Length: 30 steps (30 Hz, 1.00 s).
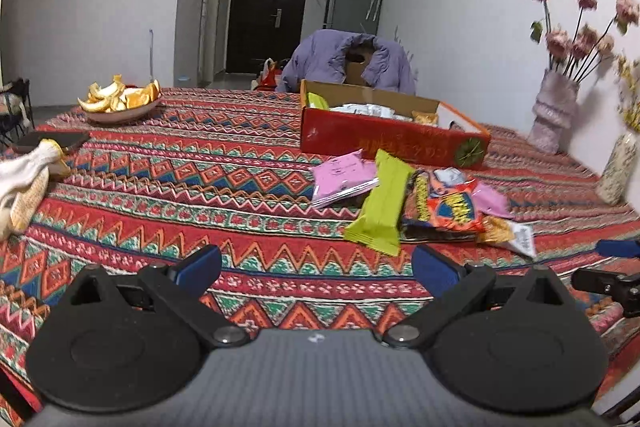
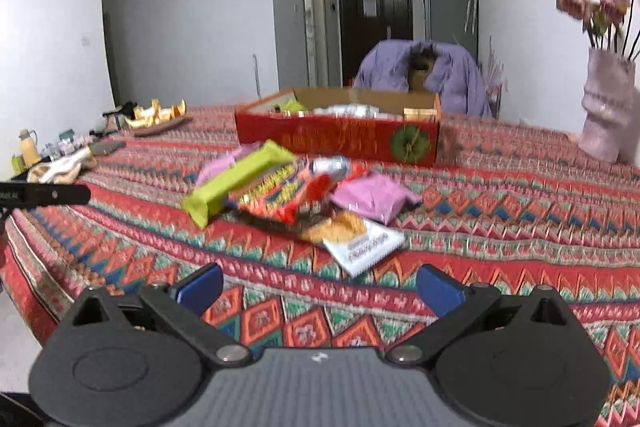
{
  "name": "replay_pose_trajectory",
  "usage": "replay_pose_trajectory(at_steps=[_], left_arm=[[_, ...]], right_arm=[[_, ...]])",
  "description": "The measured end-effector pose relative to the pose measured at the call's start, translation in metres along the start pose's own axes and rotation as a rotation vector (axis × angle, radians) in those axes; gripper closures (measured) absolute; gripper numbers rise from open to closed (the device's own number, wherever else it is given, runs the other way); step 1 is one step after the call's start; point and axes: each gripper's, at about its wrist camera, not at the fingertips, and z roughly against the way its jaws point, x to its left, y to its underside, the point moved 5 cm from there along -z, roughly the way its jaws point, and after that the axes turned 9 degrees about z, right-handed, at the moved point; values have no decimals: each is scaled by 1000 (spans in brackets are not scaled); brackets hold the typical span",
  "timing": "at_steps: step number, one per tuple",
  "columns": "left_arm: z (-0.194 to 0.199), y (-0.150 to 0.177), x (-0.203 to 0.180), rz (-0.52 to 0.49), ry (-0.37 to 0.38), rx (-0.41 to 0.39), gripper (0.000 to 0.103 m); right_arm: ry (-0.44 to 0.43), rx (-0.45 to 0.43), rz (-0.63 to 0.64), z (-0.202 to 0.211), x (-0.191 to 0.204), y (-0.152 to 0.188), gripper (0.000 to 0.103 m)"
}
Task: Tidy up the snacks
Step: 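Withdraw both tools from the box back toward the snack pile, then grasp a pink packet with the left tool while the right tool grasps another pink packet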
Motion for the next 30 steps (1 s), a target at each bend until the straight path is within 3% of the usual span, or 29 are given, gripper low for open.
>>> replay_pose_trajectory(at_steps=[3, 11, 18, 20, 23, 27, 30], left_arm=[[-7, -5, -2, -1, -7, -10, 0], [-36, -17, -3, 12, 2, 6, 0], [-83, -39, -5, 48, 27, 38, 0], [-101, -48, -6, 51, 37, 42, 0], [-127, -61, -7, 73, 48, 53, 1], [-167, -72, -10, 94, 62, 98, 8], [-193, -70, -11, 112, 57, 156, 20]], right_arm=[[32, 12, 10, -10, -2, -1, 0], [13, 26, -34, -41, -20, -12, 2], [-5, 64, -187, -94, -49, -28, 3], [-4, 71, -176, -109, -52, -33, 10], [-11, 83, -232, -132, -61, -38, 10], [2, 81, -293, -157, -70, -44, 12], [-5, 61, -318, -170, -74, -50, 11]])
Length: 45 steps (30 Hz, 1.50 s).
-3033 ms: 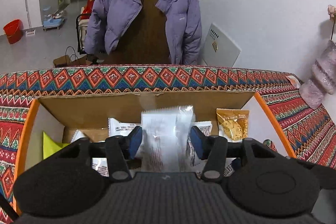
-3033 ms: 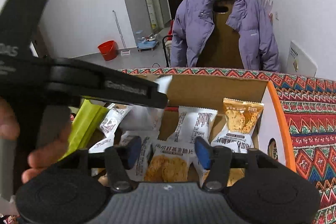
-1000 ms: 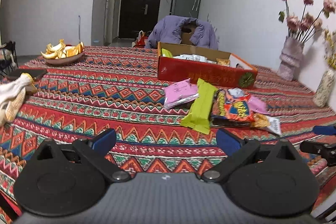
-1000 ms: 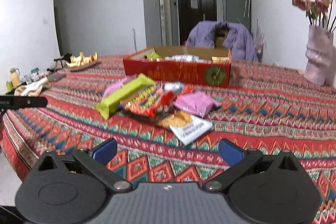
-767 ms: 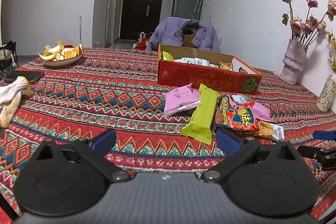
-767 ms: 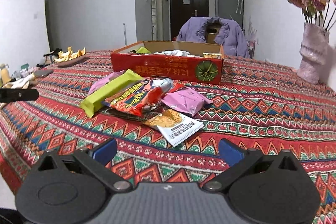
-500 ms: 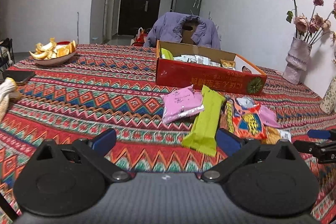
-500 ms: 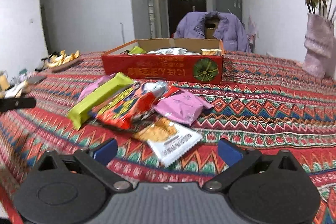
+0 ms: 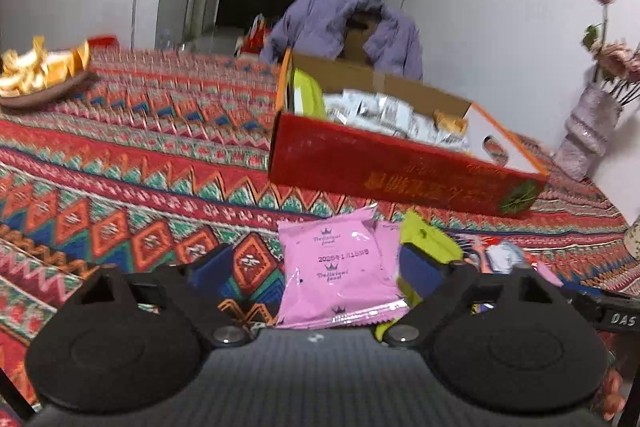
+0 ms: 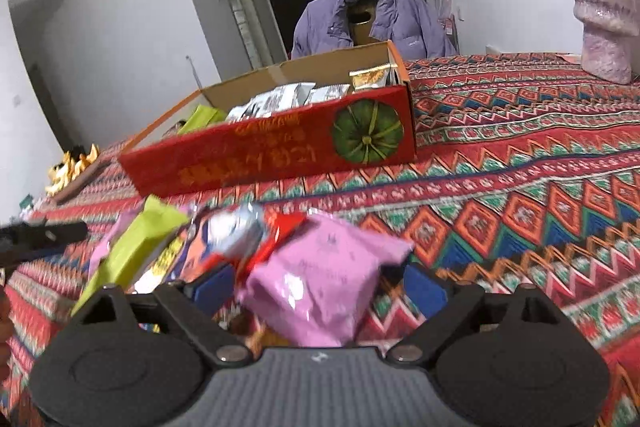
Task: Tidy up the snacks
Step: 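Grasp a pink packet with the left tool while the right tool grasps another pink packet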
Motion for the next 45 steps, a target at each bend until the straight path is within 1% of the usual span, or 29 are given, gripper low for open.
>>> replay_pose_trajectory(at_steps=[1, 2, 3, 5, 6, 8, 9, 10, 11, 14, 17, 19, 21, 23, 27, 28, 29, 31, 32, 35, 37, 41, 45], left_arm=[[-7, 1, 1, 4, 5, 15, 23], [-13, 1, 2, 14, 12, 31, 23], [-17, 2, 3, 29, 19, 44, 23], [-22, 4, 3, 44, 28, 61, 22], [-25, 4, 2, 40, 28, 63, 22], [-30, 5, -2, 10, 12, 48, 24], [-31, 5, -4, -3, 6, 42, 27], [-32, 5, -4, -4, 13, 38, 34], [-32, 4, -4, 4, 28, 38, 38], [-32, 2, 0, 26, 42, 44, 41], [-29, 2, 5, 43, 35, 45, 41], [-26, 1, 7, 54, 32, 47, 41], [-22, 2, 8, 56, 35, 48, 41], [-19, 3, 6, 47, 34, 51, 41], [-15, 7, 3, 38, 32, 54, 41], [-14, 7, 2, 38, 32, 53, 41], [-12, 7, 2, 36, 33, 50, 41], [-6, 6, 2, 34, 28, 41, 41], [-3, 5, 2, 34, 26, 36, 41], [10, 0, 3, 45, 26, 17, 41], [20, -2, 2, 49, 28, 5, 41], [48, -1, -6, 39, 44, -34, 41], [82, 8, -17, 27, 73, -62, 41]], right_arm=[[4, -3, 0, -4, -1, -3, 12], [18, -5, 9, -7, -1, -5, 17], [36, -6, 27, -10, -2, -7, 20], [40, -4, 37, -12, -6, -9, 23], [42, -4, 42, -12, -9, -10, 23], [82, -5, 61, -9, -13, -9, 23], [100, -7, 72, -7, -15, -9, 23], [115, -7, 83, -5, -16, -10, 23], [129, -7, 92, -3, -17, -10, 23], [164, -5, 133, 2, -19, -12, 23], [149, -12, 155, 11, -20, -13, 24], [153, -19, 148, 18, -23, -12, 23], [141, 1, 172, 20, -23, -10, 22], [121, 8, 211, 17, -17, -8, 22], [141, 52, 252, -4, -10, -6, 24], [142, 55, 254, -9, -8, -7, 27], [142, 61, 250, -13, -7, -7, 33], [143, 66, 251, -14, -6, -9, 42], [148, 71, 249, -13, -7, -9, 42], [151, 75, 222, -3, -15, -6, 42], [166, 60, 188, 12, -24, -4, 42], [182, -4, 137, 56, -33, -4, 42], [165, -58, 142, 97, -22, -3, 42]])
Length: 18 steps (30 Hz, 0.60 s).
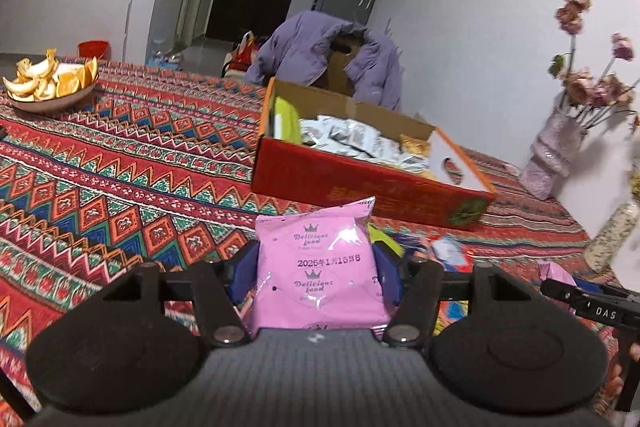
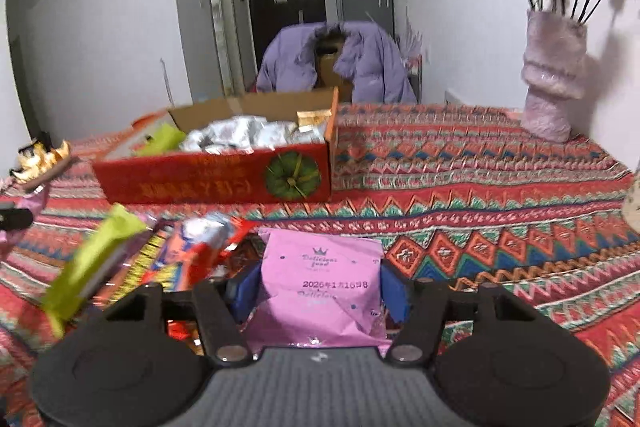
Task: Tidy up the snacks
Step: 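Grasp a pink packet with the left tool while the right tool grasps another pink packet, then carry both pink packets into the red box and open both tools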
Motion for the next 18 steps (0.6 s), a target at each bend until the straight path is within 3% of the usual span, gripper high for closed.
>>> replay_pose_trajectory(at_steps=[9, 18], left_arm=[[45, 19, -14, -5, 25, -21, 41], [40, 10, -24, -23, 41, -29, 41]], right_arm=[[-76, -49, 35, 43, 29, 3, 42], [-87, -66, 33, 41, 32, -4, 42]])
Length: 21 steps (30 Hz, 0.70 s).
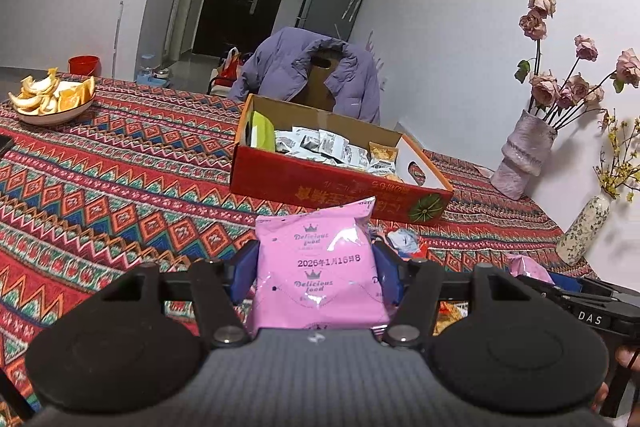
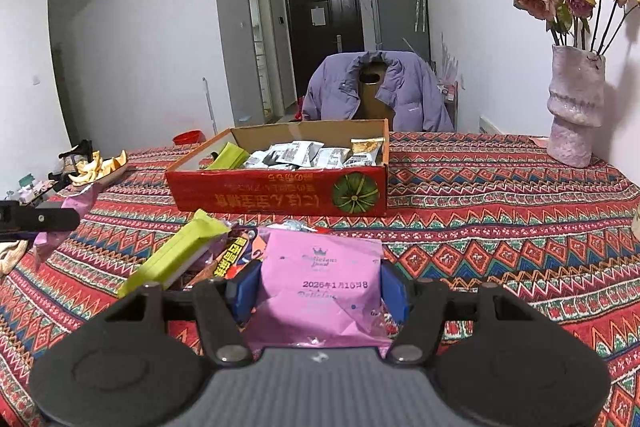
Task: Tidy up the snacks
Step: 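Carry both pink packets into the red box and open both tools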
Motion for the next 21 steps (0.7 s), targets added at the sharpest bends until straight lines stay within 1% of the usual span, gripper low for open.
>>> replay_pose_trajectory(at_steps=[3, 6, 8, 12, 15, 18, 21], left_arm=[[-18, -17, -5, -13, 10, 8, 41], [-46, -47, -9, -20, 55, 23, 41], [-67, -67, -12, -30, 67, 22, 41], [-121, -106, -19, -63, 49, 4, 41], [-166, -124, -19, -56, 25, 11, 41], [-202, -132, -14, -46, -10, 32, 41], [-230, -131, -8, -43, -23, 59, 41]], right_arm=[[-15, -16, 15, -12, -5, -16, 42], [-36, -43, 10, -34, -15, -41, 42], [-56, -54, 0, -53, -21, -57, 42], [-67, -73, 13, -98, -31, -94, 42], [-40, -80, 23, -136, -36, -114, 42], [-40, -51, 13, -172, -40, -121, 42], [-17, -20, 32, -200, -41, -122, 42]])
